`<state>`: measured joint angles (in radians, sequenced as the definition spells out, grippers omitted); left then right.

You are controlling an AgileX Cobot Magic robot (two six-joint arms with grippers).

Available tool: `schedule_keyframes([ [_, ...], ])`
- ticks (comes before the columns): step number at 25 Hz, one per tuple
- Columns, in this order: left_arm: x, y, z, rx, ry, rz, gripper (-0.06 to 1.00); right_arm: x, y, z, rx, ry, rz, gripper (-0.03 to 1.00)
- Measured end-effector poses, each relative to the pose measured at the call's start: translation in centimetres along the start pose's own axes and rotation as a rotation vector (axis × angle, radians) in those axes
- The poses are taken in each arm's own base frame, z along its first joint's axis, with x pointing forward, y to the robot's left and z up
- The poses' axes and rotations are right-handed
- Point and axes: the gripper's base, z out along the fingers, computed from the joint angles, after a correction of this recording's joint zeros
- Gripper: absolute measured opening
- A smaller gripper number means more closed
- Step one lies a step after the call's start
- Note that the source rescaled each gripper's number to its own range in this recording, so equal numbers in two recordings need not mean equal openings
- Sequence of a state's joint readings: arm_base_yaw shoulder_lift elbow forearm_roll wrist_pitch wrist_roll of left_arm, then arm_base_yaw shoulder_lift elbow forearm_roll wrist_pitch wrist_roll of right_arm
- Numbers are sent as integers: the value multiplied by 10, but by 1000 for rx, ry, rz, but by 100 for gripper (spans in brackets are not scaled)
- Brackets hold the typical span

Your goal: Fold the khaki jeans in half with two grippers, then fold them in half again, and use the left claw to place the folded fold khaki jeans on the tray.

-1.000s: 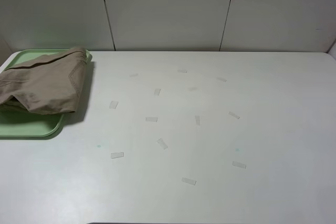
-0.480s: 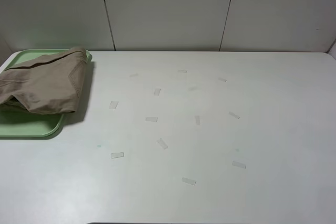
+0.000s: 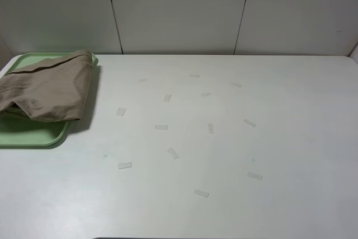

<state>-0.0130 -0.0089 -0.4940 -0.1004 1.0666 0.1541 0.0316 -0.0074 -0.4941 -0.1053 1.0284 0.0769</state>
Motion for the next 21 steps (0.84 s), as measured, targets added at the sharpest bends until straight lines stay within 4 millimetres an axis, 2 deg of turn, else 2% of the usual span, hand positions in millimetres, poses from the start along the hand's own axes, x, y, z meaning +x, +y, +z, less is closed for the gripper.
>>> schedule_keyframes([
  [21,0,0,0,11,0,10,100,0,0,0,0,0,0,100],
])
